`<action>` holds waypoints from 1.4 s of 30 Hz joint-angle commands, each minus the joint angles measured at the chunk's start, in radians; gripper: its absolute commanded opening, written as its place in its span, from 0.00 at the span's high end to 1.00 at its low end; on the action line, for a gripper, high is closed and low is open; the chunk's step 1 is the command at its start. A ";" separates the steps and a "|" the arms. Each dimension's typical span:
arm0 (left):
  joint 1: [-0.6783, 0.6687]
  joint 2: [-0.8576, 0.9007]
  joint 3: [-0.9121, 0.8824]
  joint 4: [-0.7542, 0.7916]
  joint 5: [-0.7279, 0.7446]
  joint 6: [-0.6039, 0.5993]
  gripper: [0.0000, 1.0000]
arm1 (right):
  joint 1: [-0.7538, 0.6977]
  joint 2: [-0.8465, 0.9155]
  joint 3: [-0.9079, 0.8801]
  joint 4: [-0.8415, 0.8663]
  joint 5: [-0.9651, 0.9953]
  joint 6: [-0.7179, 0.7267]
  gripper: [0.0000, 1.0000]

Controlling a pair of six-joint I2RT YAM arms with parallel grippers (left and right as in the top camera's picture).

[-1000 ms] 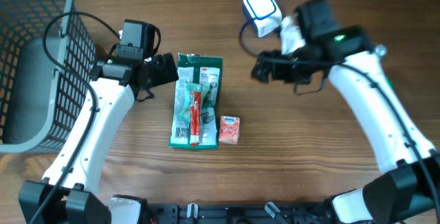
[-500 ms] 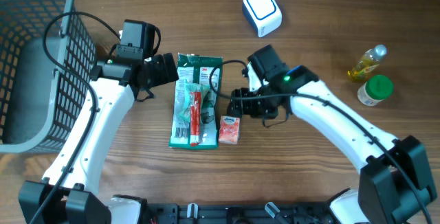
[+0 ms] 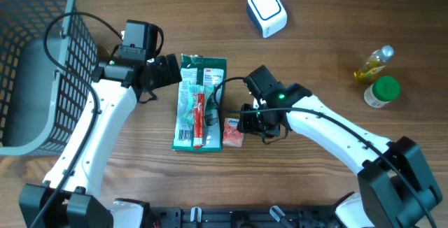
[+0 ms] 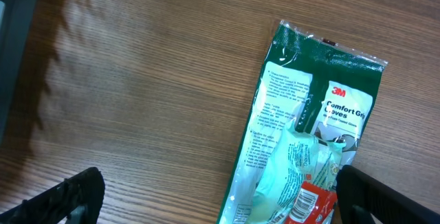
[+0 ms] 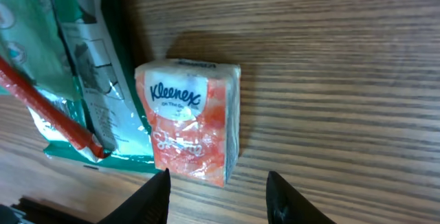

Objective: Scan the item barcode
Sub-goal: 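Swing the right gripper left over the orange Kleenex pack and lower, then close the right gripper on the Kleenex pack's edge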

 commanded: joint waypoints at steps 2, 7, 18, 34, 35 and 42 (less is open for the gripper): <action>0.005 -0.008 0.016 -0.001 -0.009 0.012 0.00 | 0.004 0.009 -0.016 0.007 0.000 0.039 0.55; 0.005 -0.008 0.016 -0.001 -0.009 0.012 0.00 | 0.004 0.009 -0.025 0.016 -0.041 0.017 0.55; 0.005 -0.008 0.016 -0.001 -0.009 0.012 0.00 | 0.055 0.009 -0.025 0.034 -0.031 0.024 0.55; 0.005 -0.008 0.016 -0.001 -0.009 0.012 0.00 | 0.080 0.009 -0.026 0.039 0.055 0.052 0.58; 0.005 -0.008 0.016 -0.001 -0.009 0.012 0.00 | 0.080 0.009 -0.026 0.039 0.058 0.052 0.59; 0.005 -0.008 0.016 -0.001 -0.009 0.012 0.00 | 0.080 0.009 -0.064 0.051 0.059 0.120 0.62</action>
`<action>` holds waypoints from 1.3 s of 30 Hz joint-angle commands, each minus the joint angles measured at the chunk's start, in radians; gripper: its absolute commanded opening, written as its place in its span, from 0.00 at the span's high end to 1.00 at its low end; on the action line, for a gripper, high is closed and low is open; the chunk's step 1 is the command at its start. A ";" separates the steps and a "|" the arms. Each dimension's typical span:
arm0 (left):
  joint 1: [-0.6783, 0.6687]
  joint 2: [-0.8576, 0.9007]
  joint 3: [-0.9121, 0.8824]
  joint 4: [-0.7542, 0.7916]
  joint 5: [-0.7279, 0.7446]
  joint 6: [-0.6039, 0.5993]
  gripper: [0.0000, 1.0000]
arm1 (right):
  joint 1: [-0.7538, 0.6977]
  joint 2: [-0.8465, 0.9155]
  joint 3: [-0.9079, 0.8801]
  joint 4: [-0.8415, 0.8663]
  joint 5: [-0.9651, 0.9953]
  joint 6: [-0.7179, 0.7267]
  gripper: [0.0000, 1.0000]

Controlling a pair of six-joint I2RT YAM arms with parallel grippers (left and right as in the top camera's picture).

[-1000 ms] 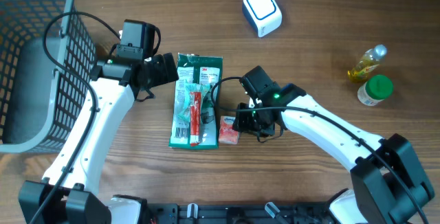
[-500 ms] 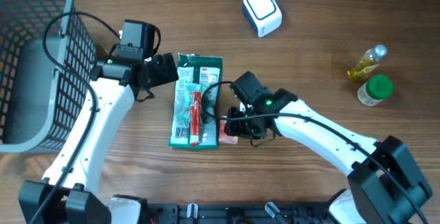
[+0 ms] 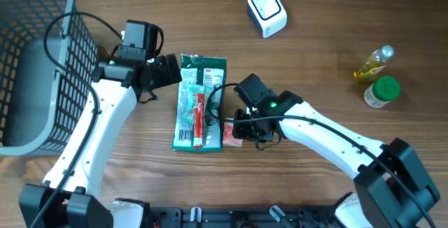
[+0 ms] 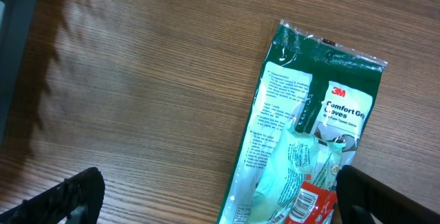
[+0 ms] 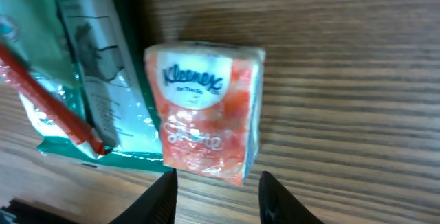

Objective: Scan the item barcode
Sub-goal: 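Close the right gripper on the Kleenex pack's edge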

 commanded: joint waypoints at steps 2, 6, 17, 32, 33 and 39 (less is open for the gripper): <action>0.005 -0.008 0.016 -0.001 -0.009 0.012 0.00 | 0.004 0.009 -0.061 0.037 0.023 0.065 0.62; 0.005 -0.008 0.016 -0.001 -0.009 0.012 0.00 | 0.004 0.009 -0.107 0.107 0.023 0.092 0.62; 0.005 -0.008 0.016 -0.001 -0.009 0.012 0.00 | 0.003 0.009 -0.147 0.235 0.018 0.095 0.66; 0.005 -0.008 0.016 -0.001 -0.009 0.012 0.00 | 0.003 0.009 -0.148 0.235 0.035 0.095 0.69; 0.005 -0.008 0.016 -0.001 -0.009 0.012 0.00 | 0.003 0.009 -0.148 0.238 0.035 0.098 0.69; 0.005 -0.008 0.016 -0.001 -0.009 0.012 0.00 | 0.003 0.009 -0.148 0.242 0.058 0.098 0.69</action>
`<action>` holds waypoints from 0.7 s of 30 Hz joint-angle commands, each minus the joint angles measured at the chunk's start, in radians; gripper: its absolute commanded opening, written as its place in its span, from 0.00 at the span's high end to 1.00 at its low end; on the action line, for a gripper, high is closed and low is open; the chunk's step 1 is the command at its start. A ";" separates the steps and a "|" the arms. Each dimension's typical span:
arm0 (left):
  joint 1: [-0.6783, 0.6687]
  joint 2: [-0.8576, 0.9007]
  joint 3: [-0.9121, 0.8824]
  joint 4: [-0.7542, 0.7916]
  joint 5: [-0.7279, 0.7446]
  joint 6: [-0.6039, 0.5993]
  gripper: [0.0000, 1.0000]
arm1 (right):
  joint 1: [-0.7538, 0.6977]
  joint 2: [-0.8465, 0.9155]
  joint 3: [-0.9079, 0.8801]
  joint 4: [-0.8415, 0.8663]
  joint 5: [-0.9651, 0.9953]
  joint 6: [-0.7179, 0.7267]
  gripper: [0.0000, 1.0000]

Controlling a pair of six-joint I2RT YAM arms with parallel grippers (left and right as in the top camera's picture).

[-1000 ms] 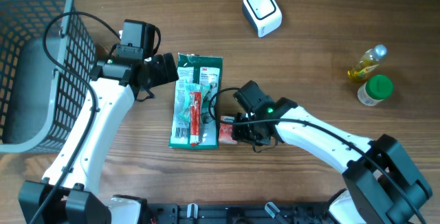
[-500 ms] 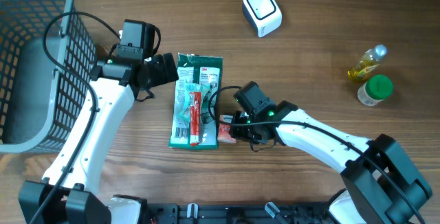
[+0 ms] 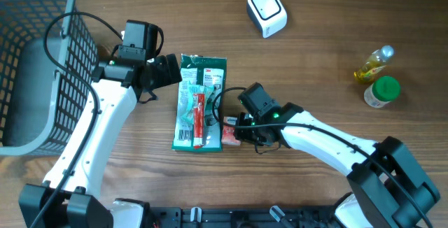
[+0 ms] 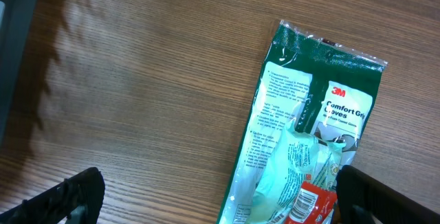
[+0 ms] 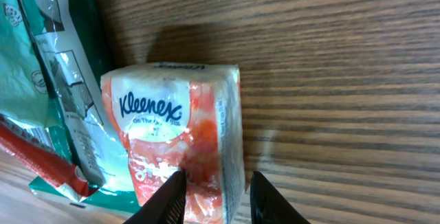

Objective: Scan the item barcode
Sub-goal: 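Close the right gripper on the Kleenex pack's edge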

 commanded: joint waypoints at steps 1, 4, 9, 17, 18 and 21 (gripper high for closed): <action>0.005 -0.008 0.016 -0.001 -0.009 0.012 0.00 | 0.003 0.009 -0.008 0.005 0.040 0.008 0.69; 0.005 -0.008 0.016 -0.001 -0.009 0.012 0.00 | 0.003 0.009 -0.008 0.005 0.040 0.008 0.69; 0.005 -0.008 0.016 -0.001 -0.009 0.012 0.00 | 0.003 0.009 -0.027 0.031 0.047 0.049 0.70; 0.005 -0.008 0.016 -0.001 -0.009 0.012 0.00 | 0.004 0.010 -0.041 0.057 0.043 0.050 0.77; 0.005 -0.008 0.016 -0.001 -0.009 0.012 0.00 | 0.006 0.012 -0.041 0.057 0.047 0.050 0.77; 0.005 -0.008 0.016 -0.001 -0.009 0.012 0.00 | 0.011 0.026 -0.041 0.060 0.055 0.050 0.77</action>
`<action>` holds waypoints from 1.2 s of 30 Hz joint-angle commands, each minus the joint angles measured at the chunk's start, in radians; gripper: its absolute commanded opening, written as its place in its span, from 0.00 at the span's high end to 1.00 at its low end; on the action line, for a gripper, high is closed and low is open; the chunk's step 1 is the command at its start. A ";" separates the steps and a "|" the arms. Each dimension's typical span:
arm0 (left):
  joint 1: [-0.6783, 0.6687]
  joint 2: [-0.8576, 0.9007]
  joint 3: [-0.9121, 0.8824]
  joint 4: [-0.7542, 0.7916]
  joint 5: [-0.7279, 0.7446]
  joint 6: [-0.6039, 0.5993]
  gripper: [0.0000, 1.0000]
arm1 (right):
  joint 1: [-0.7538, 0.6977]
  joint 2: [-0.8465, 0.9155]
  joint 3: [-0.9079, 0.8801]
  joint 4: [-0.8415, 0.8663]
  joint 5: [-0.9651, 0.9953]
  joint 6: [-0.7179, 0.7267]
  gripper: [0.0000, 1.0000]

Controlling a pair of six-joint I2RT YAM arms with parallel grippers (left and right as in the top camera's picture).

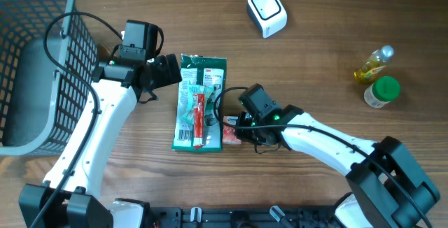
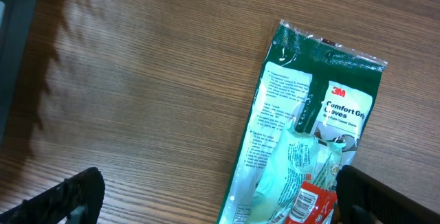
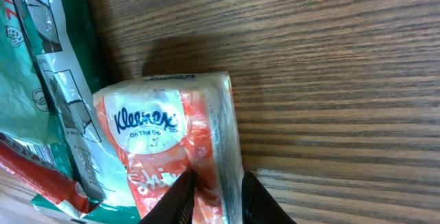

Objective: Scan the item barcode
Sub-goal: 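Close the right gripper on the Kleenex pack's edge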

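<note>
An orange and white Kleenex tissue pack [image 3: 165, 141] lies on the wooden table, against the lower right corner of a green 3M glove packet [image 1: 199, 102]. My right gripper [image 3: 216, 196] is shut on the pack's right edge, its fingers pressing the wrapper in. In the overhead view the pack [image 1: 232, 131] is half hidden under that gripper [image 1: 241, 133]. The white scanner [image 1: 267, 11] stands at the far middle of the table. My left gripper [image 2: 216, 203] hangs open above the glove packet's [image 2: 302, 135] top left, holding nothing.
A grey wire basket [image 1: 35, 60] fills the far left. A small yellow oil bottle [image 1: 372, 63] and a green-lidded jar [image 1: 382, 91] stand at the right. A red-handled item lies in the glove packet.
My right gripper's fingers have drawn together and now pinch the right edge of the Kleenex pack, which sits slightly tilted. The left arm has not moved.
My right gripper stood open above the Kleenex pack, then open and further left over it. Later it was lower, with its fingers either side of the pack's right edge. Now they are shut on that edge. The left gripper stayed open over the glove packet throughout.
</note>
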 commanded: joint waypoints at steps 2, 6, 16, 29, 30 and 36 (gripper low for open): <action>0.005 -0.008 0.016 -0.001 -0.009 0.012 0.00 | 0.013 0.043 -0.015 0.017 0.031 0.011 0.76; 0.005 -0.008 0.016 -0.001 -0.009 0.012 0.00 | 0.013 0.073 -0.015 0.044 0.020 0.011 0.78; 0.005 -0.008 0.016 -0.001 -0.009 0.012 0.00 | -0.036 0.072 -0.015 0.043 0.024 -0.016 0.96; 0.005 -0.008 0.016 -0.001 -0.009 0.012 0.00 | -0.171 0.072 -0.015 0.051 0.039 -0.071 0.96; 0.005 -0.008 0.016 -0.001 -0.009 0.012 0.00 | -0.171 0.072 -0.015 0.051 0.039 -0.070 0.96; 0.005 -0.008 0.016 -0.001 -0.009 0.012 0.00 | -0.171 0.072 -0.015 0.050 0.039 -0.068 0.96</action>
